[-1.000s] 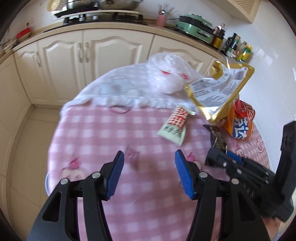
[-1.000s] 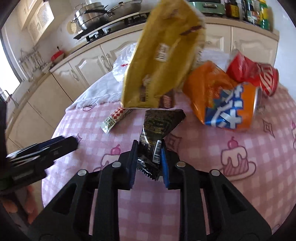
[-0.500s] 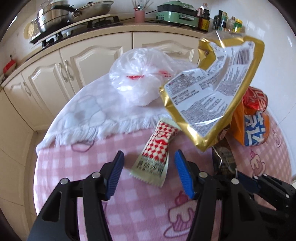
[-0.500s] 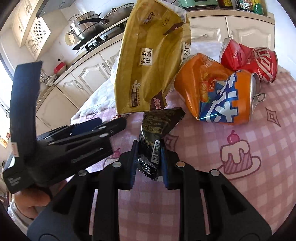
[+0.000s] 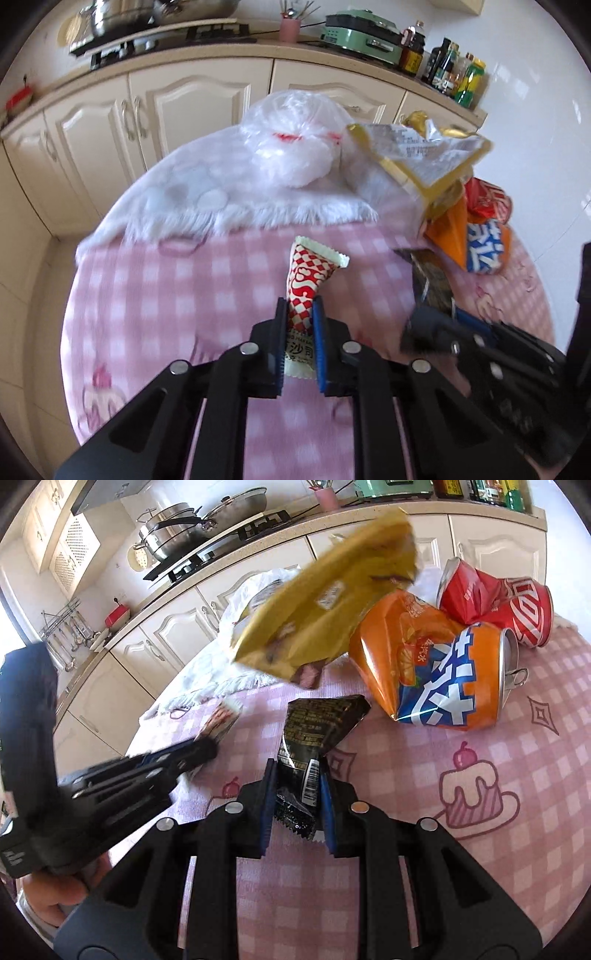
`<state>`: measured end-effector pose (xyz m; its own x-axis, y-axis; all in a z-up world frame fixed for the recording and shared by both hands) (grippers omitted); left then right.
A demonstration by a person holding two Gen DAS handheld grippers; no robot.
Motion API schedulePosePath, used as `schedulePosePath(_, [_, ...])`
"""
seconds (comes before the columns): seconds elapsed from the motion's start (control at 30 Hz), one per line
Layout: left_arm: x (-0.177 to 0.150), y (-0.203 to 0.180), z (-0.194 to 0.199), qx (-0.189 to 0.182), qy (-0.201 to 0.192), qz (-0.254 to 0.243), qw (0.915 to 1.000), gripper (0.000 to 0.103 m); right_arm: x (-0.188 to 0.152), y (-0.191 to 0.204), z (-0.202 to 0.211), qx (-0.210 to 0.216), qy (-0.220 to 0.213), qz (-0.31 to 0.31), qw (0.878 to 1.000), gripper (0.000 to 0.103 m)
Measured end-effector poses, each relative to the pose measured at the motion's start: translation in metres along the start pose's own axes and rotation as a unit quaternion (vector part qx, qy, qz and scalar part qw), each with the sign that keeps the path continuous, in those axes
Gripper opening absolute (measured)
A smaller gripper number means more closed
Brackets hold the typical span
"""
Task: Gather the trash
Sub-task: 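Grasp the black wrapper with the right gripper while the left grasps the red-white wrapper, then carry the black wrapper and red-white wrapper over the light-blue bucket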
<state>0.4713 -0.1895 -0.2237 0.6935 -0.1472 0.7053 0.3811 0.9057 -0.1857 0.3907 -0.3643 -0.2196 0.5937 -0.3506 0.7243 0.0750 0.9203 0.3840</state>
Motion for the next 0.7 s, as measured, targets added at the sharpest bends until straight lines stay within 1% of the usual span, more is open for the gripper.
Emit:
schedulePosePath(0.13, [-0.015,0.016,0.026,-0.011,-0.003,0.025,0.9996,0.012,-0.008,0.015,0.010,0.011,-0.006,0.006,1.000,0.022])
schedulePosePath(0.23, [-0.025,0.028,0.047,-0.021,-0.009,0.040,0.9989,0.012,-0.017,0.037,0.019,0.029,-0.005,0.018,0.999,0.022])
schedulePosePath(0.37, [-0.034,0.053,0.082,-0.025,-0.030,0.063,0.9973,0.012,-0.023,0.073,0.029,0.054,-0.006,0.041,0.998,0.022])
schedulePosePath(0.47, [-0.042,0.081,0.114,-0.017,-0.050,0.079,0.9955,0.012,-0.028,0.109,0.033,0.080,-0.007,0.060,0.995,0.022])
schedulePosePath(0.57, [-0.054,0.119,0.145,0.004,-0.067,0.103,0.9925,0.012,-0.038,0.154,0.032,0.113,0.001,0.082,0.990,0.022])
schedulePosePath(0.67, [-0.069,0.157,0.170,0.024,-0.078,0.126,0.9886,0.012,-0.055,0.203,0.025,0.147,0.015,0.111,0.983,0.022])
schedulePosePath(0.7, [-0.075,0.170,0.177,0.032,-0.080,0.134,0.9873,0.012,-0.063,0.225,0.020,0.163,0.027,0.123,0.979,0.022])
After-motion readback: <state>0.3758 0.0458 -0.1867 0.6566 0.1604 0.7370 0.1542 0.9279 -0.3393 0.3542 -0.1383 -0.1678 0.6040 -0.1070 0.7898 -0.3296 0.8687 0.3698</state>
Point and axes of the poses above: each gripper's, at about its wrist camera, not at the fingertips, and z roughly against the way its jaws point, y to its left, x to its top, the point moved 1 cm from there along -z, roughly the way its jaws point, and after that the axes turned 11 degrees about -y, right-handed, at the moved point
